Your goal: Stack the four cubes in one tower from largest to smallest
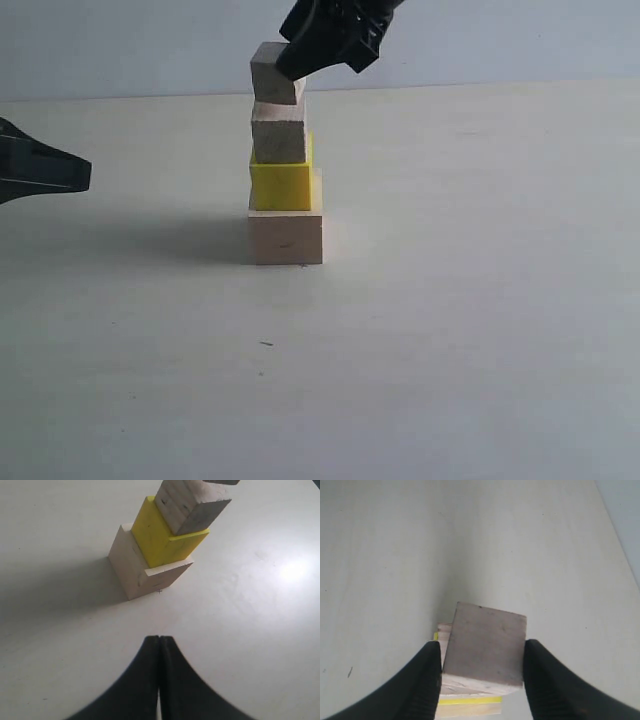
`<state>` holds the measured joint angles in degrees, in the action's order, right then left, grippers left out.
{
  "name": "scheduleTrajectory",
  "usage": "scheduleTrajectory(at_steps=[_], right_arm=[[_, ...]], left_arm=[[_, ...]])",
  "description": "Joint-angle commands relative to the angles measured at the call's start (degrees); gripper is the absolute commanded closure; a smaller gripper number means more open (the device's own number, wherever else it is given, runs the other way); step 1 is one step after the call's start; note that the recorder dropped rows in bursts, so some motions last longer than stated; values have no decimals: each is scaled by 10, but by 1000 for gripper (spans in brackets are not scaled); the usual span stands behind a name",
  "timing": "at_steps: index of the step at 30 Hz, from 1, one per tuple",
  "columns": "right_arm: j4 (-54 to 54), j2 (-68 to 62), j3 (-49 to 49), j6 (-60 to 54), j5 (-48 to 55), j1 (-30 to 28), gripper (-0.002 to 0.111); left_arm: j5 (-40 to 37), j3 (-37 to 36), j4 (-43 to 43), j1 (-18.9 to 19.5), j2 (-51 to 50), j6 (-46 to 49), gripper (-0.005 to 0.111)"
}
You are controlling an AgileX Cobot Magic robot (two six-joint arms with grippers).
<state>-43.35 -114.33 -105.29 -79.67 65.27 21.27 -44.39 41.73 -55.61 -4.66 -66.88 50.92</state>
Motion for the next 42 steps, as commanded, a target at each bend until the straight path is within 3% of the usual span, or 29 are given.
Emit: scheduleTrajectory(at_steps=[1, 42], right_arm=[[-1, 5, -3, -13, 6, 1, 93], [8, -4, -3, -75, 10, 1, 93]], left_arm=[[1, -2, 0, 1, 4, -2, 107], [-18, -2, 0, 1, 4, -4, 107]])
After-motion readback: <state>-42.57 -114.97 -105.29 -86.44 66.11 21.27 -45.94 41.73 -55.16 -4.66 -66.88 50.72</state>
